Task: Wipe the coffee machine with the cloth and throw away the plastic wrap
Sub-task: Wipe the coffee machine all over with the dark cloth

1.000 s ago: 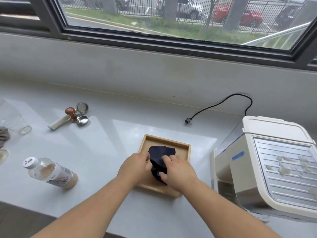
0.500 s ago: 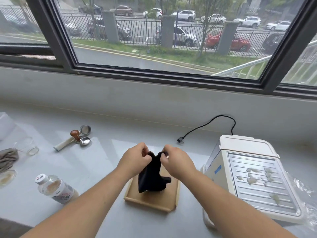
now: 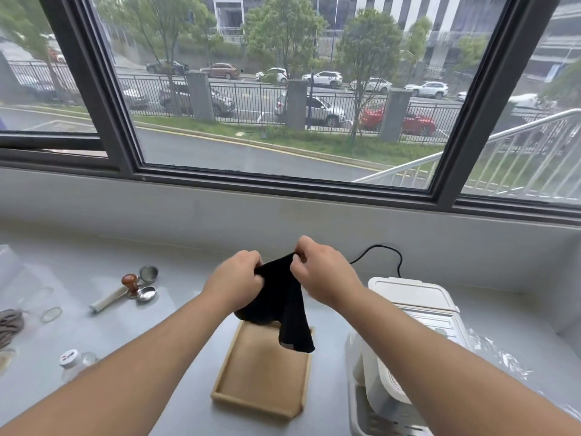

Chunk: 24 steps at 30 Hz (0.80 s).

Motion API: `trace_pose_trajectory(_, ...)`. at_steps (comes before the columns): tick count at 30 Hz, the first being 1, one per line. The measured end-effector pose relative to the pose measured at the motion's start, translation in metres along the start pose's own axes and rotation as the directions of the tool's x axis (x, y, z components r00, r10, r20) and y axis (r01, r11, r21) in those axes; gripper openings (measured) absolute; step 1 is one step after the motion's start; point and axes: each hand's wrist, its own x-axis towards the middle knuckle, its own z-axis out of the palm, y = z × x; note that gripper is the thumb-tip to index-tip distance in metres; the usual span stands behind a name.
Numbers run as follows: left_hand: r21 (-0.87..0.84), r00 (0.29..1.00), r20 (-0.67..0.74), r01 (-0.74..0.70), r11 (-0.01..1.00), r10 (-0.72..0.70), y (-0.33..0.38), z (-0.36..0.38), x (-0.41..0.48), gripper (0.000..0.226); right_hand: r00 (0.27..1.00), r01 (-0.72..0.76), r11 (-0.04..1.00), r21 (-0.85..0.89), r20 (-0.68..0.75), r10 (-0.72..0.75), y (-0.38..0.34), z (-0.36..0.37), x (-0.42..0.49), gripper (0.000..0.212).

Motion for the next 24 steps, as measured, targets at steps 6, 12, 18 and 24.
trace_pose_trajectory(6,-0.002,1.000,-0.023,0.009,1.000,-0.009,0.011,-0.021,0.007,0.009,0.997,0.011,1.000,0.002,-0.073,-0.011,-0.001,-0.044,-0.001,0.012)
trace_pose_trajectory(12,-0.225,0.993,-0.118,-0.037,0.974,0.011,0.048,-0.043,0.014,0.013,0.991,-0.051,0.999,-0.015,-0.127,0.049,0.017,-0.088,-0.005,0.013)
trace_pose_trajectory(18,-0.363,0.978,-0.196,-0.146,0.920,0.078,0.099,-0.063,0.023,0.012,0.971,-0.128,0.991,0.049,-0.198,0.135,0.033,-0.127,-0.017,0.014)
trace_pose_trajectory(24,-0.540,0.970,-0.202,-0.227,0.810,0.137,0.153,-0.063,0.031,0.013,0.956,-0.152,0.982,0.110,-0.234,0.175,0.052,-0.158,-0.030,0.011)
